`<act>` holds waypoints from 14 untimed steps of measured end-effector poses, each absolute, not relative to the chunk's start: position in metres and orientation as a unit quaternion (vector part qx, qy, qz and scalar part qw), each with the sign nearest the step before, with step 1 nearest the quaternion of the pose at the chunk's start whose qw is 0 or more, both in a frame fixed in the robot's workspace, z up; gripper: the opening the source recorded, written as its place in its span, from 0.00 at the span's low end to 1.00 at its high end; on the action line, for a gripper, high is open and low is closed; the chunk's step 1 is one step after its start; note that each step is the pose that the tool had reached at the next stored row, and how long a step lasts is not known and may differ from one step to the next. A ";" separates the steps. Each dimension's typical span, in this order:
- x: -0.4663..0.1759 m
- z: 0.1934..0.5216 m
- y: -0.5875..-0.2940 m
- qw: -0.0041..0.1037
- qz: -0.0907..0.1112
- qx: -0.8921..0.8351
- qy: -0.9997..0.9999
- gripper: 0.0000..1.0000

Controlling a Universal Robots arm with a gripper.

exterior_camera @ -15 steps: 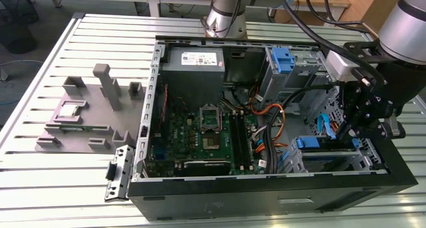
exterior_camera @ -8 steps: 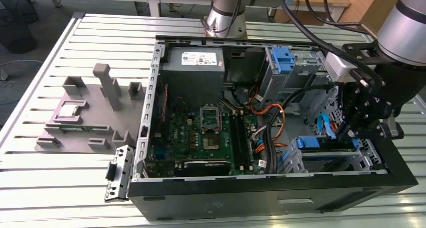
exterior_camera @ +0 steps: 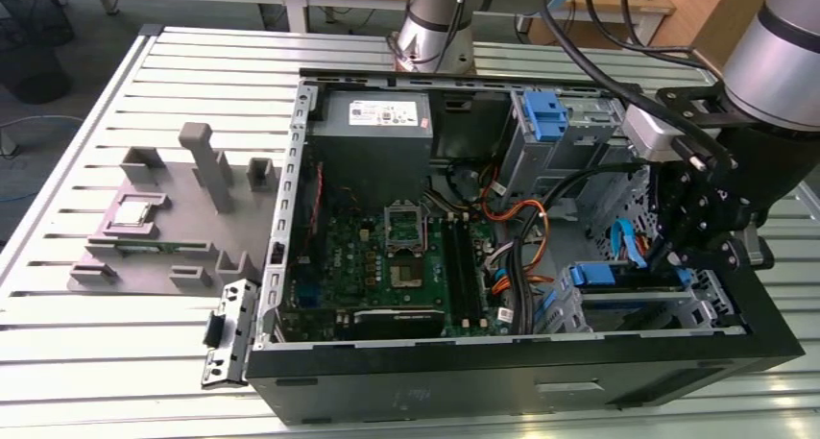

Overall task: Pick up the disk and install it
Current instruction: 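Insert the second disk wire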

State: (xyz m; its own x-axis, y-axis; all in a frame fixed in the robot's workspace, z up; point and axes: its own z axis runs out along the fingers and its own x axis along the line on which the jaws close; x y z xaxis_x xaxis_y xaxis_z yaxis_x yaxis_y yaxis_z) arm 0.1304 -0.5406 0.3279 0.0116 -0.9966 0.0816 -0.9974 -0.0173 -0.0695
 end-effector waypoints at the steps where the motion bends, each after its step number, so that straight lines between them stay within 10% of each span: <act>1: 0.130 0.328 -0.541 0.004 0.053 0.711 -0.701 0.16; 14: 0.130 0.336 -0.538 0.003 0.053 0.711 -0.701 0.30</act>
